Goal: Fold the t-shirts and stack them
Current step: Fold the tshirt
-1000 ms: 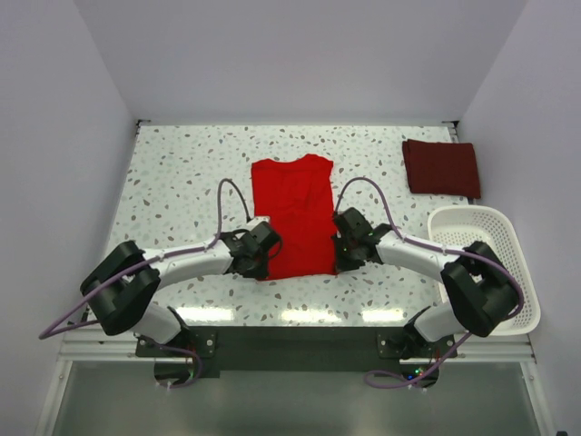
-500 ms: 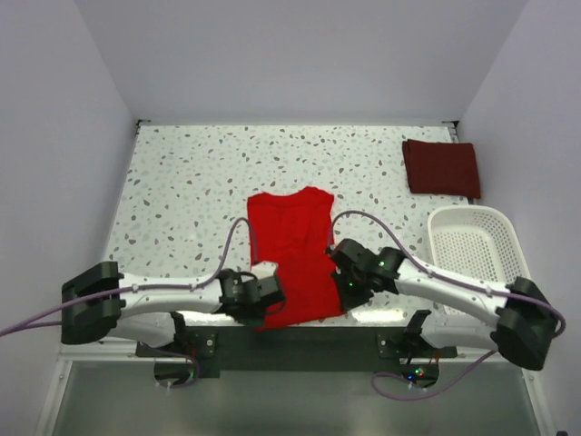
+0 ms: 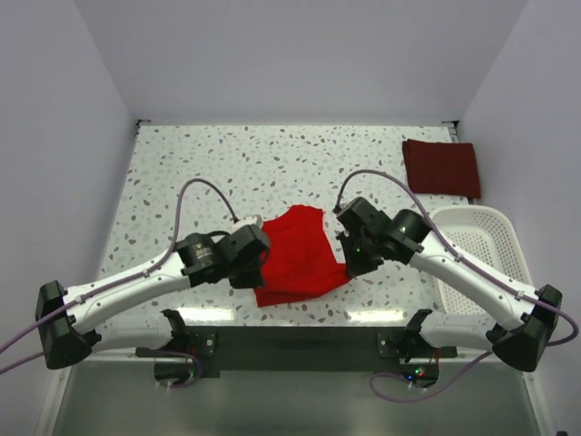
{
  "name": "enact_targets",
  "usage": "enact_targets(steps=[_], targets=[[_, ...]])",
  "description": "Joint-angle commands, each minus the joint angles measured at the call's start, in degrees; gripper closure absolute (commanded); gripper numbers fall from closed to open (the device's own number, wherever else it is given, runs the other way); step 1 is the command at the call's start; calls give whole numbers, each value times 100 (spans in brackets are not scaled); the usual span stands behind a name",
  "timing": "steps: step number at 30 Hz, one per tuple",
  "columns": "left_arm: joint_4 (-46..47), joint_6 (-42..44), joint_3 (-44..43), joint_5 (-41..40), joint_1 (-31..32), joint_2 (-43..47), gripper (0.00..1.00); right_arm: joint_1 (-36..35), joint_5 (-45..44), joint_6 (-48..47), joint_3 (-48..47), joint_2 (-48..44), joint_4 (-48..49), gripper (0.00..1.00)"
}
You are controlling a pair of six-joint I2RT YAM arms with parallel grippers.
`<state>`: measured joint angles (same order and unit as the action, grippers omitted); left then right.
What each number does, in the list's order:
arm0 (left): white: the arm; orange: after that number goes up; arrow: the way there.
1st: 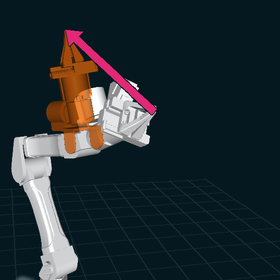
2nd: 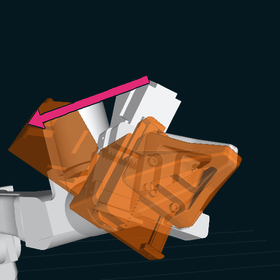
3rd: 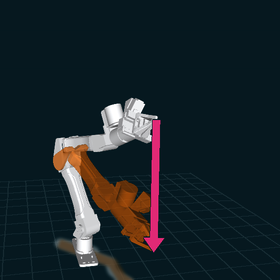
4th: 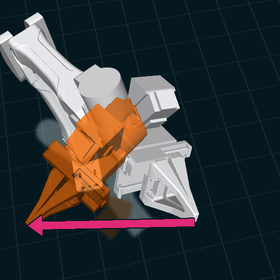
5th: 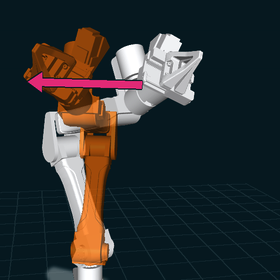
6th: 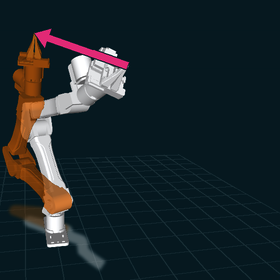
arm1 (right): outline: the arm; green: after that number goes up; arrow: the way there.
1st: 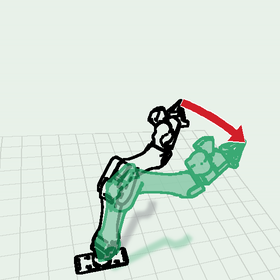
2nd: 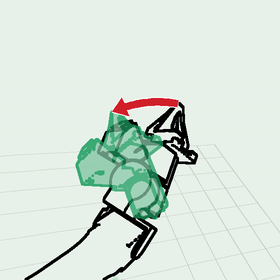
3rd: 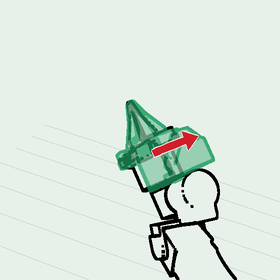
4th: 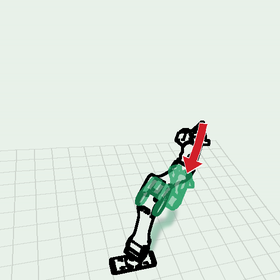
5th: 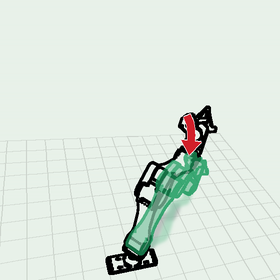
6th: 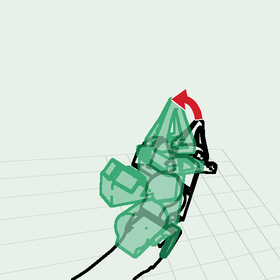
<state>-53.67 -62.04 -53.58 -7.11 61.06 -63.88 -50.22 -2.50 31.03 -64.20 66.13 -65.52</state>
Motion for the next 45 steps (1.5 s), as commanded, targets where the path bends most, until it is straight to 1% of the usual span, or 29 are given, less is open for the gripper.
enact_targets(steps=[1, 2, 3, 5, 9, 13, 16, 20, 25, 32, 36, 38, 39, 40, 41, 42, 43, 44, 45], targets=[[-443, 1246, -547, -553, -655, -1, 100, 590, -199, -781, -767, 321, 3, 100], [-434, 1369, -713, -580, -935, -37, 100, 670, -181, -869, -1152, 583, 47, 100], [-408, 1588, -767, -581, -1060, -72, 100, 741, -172, -1044, -1321, 716, 56, 100], [-250, 1747, -812, -502, -1366, -125, 100, 943, -40, -1212, -1803, 997, 74, 100], [75, 2125, -671, -344, -1842, -160, 100, 1233, 241, -1599, -2297, 1699, 258, 100], [593, 2328, -470, -37, -2255, -335, 100, 1479, 531, -1801, -2667, 2281, 530, 100], [988, 2442, -294, 87, -2449, -528, 100, 1681, 759, -1916, -2729, 2745, 829, 100], [1464, 2565, -91, 237, -2879, -845, 100, 1910, 971, -2048, -2948, 3309, 1101, 100], [2017, 2671, 41, 237, -3196, -1240, 100, 2121, 1181, -2110, -3229, 3951, 1401, 100], [2765, 2706, 216, 61, -3627, -1891, 100, 2271, 1428, -2030, -3370, 4795, 2130, 100], [3108, 2548, 480, -27, -3689, -2076, 100, 2288, 1437, -2013, -3318, 5173, 2517, 95], [3257, 2443, 594, -158, -3697, -2102, 99, 2297, 1446, -1978, -3265, 5226, 2745, 88], [3310, 2434, 612, -211, -3706, -2103, 93, 2297, 1446, -1917, -3248, 5235, 2798, 83], [3423, 2434, 621, -281, -3724, -2103, 88, 2297, 1419, -1881, -3178, 5191, 2903, 72], [3468, 2434, 604, -299, -3733, -2103, 82, 2297, 1384, -1837, -3108, 5130, 2982, 68], [3503, 2486, 560, -291, -3733, -2076, 71, 2297, 1280, -1724, -3011, 5025, 3088, 64], [3504, 2512, 455, -291, -3733, -2059, 67, 2297, 1192, -1671, -2775, 4772, 3324, 57], [3512, 2574, 410, -291, -3733, -2006, 56, 2297, 1112, -1600, -2616, 4569, 3465, 54], [3556, 2609, 384, -273, -3733, -1841, 50, 2306, 955, -1478, -2458, 4393, 3606, 50]])
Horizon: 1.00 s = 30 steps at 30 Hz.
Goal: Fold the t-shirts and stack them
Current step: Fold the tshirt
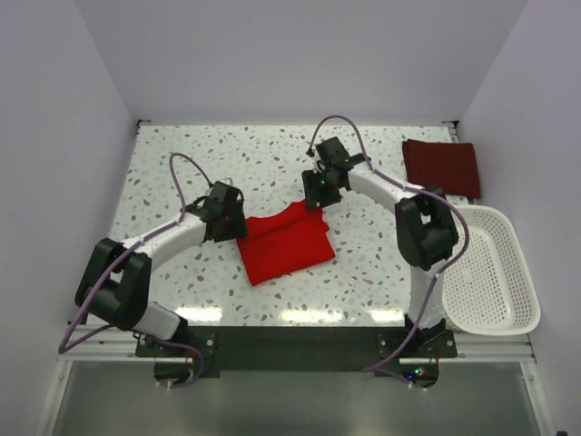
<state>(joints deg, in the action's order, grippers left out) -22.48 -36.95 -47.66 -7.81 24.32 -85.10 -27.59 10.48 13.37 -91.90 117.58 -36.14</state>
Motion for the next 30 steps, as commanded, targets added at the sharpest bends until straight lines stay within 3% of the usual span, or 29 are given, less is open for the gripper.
enact_targets(steps=[1, 3, 5, 7, 11, 13, 17, 20, 26, 30], targets=[[464, 118, -191, -177, -59, 405, 44, 52, -380, 350, 652, -928, 939, 46], [638, 214, -95, -115, -50, 869, 29, 70, -371, 473, 1032, -1499, 1239, 44], [762, 302, 159, -1, 3, 1213, 26, 79, 40, 492, 1585, -1964, 1732, 44], [990, 267, 502, 200, 64, 1688, 26, 79, 757, 430, 1980, -2159, 2196, 45], [1789, 145, 1188, 746, 161, 2033, 39, 79, 1789, 413, 2185, -2030, 2726, 47], [2159, 144, 1320, 1167, 170, 1770, 44, 79, 2141, 508, 2176, -1845, 3127, 50], [2801, 74, 1119, 1204, 109, 1041, 61, 79, 2897, 991, 1983, -1204, 3868, 53], [3188, -48, 847, 1019, -32, 461, 68, 105, 2750, 1194, 1781, -650, 4185, 53], [3566, -225, 240, 1124, -340, -1137, 71, 544, 2643, 1992, 1675, 370, 5221, 54], [3409, -137, -208, 1431, -401, -1640, 70, 852, 2906, 2460, 1701, 538, 5732, 54]])
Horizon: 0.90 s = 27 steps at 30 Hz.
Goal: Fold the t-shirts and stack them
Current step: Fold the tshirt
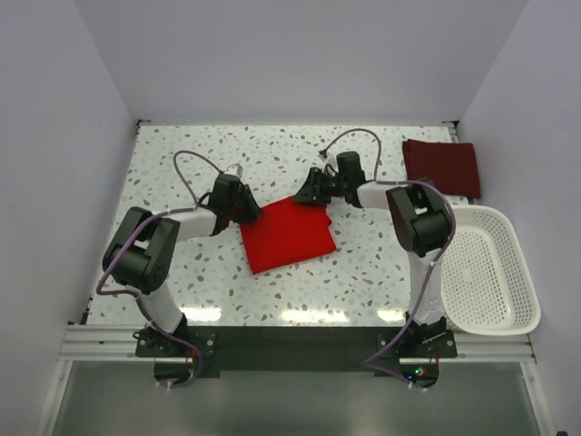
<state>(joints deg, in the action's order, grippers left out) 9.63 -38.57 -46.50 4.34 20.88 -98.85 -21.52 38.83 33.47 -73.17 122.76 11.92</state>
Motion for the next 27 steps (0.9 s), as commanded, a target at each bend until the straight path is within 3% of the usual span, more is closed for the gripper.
enact_targets(steps=[1, 10, 15, 17, 22, 27], targets=[[189, 59, -342, 269, -58, -249, 68, 271, 142, 484, -50, -76, 1039, 54], [-84, 60, 219, 480, 38, 1437, 45, 289, 362, 871, 1312, -1684, 1637, 51], [519, -440, 1412, 954, 91, 2053, 49, 463, 423, 1099, 1963, -1642, 1979, 52], [898, -625, 1870, 1007, 100, 1949, 55, 587, 459, 1301, 2332, -1387, 2524, 53], [1375, -740, 2189, 1148, 82, 1597, 63, 886, 668, 1293, 2606, -929, 2815, 55], [375, -433, 1777, 912, 222, 2299, 60, 895, 723, 636, 2579, -2069, 1544, 54]])
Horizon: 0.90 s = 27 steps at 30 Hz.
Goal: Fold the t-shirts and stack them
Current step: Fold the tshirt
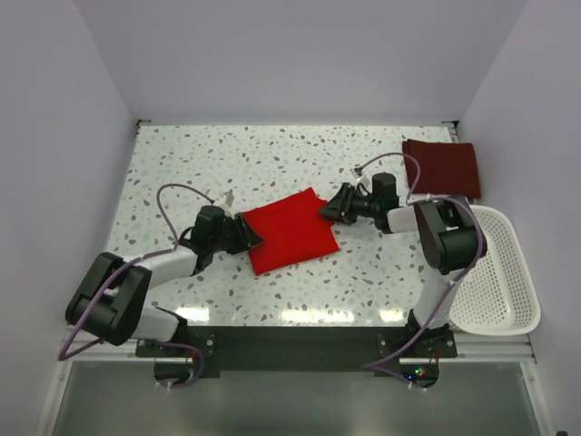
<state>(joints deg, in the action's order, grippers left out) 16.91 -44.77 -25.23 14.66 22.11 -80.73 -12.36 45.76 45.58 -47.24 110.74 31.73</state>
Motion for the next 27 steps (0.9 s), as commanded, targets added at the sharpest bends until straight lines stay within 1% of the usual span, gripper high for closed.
enact_targets(steps=[1, 2, 3, 5, 6, 8, 9, 12, 13, 15, 16, 18, 20, 21, 22, 23, 25, 27], targets=[[-537, 241, -420, -156, 144, 601, 57, -30, -5, -664, 31, -1061, -857, 54], [-783, 311, -473, -156, 197, 794, 56, -38, 73, -621, 118, -1237, -878, 54], [-864, 311, -474, -130, 328, 874, 55, -38, 169, -516, 345, -1561, -731, 54], [-952, 224, -395, -33, 504, 1006, 55, -108, 432, -157, 627, -1800, -449, 54], [-926, 163, -351, 45, 714, 1015, 55, -144, 495, -85, 872, -1958, -274, 54], [-743, -13, -150, 99, 908, 989, 56, -257, 583, -49, 1076, -2012, -193, 56], [-663, -75, -70, 169, 1031, 954, 57, -284, 636, -76, 1242, -1960, -150, 56], [-347, -251, 238, 310, 1059, 682, 63, -293, 733, -111, 1585, -1680, 122, 59], [-311, -329, 290, 284, 1059, 603, 66, -285, 689, -172, 1630, -1417, 115, 59], [-170, -453, 484, 205, 1050, 401, 69, -206, 532, -295, 1770, -1082, 184, 61], [-161, -575, 537, 152, 1050, 357, 72, -171, 496, -261, 1841, -820, 289, 62], [-231, -673, 660, 21, 1006, 347, 73, -30, 417, -147, 2051, -738, 474, 64], [-371, -717, 800, -15, 814, 601, 75, 75, 241, -242, 2062, -957, 231, 64], [-424, -726, 853, 19, 700, 733, 76, 76, 197, -373, 1983, -1114, -372, 63], [-408, -708, 932, 133, 559, 995, 76, 76, 92, -662, 1895, -1412, -699, 62], [-355, -717, 950, 491, 218, 1102, 76, 58, 83, -734, 1729, -1597, -1112, 62], [-241, -717, 785, 687, -4, 1357, 73, 67, 161, -744, 1500, -1818, -1343, 60], [-258, -638, 477, 530, -128, 1384, 69, 49, 197, -543, 1122, -1977, -1231, 60]])
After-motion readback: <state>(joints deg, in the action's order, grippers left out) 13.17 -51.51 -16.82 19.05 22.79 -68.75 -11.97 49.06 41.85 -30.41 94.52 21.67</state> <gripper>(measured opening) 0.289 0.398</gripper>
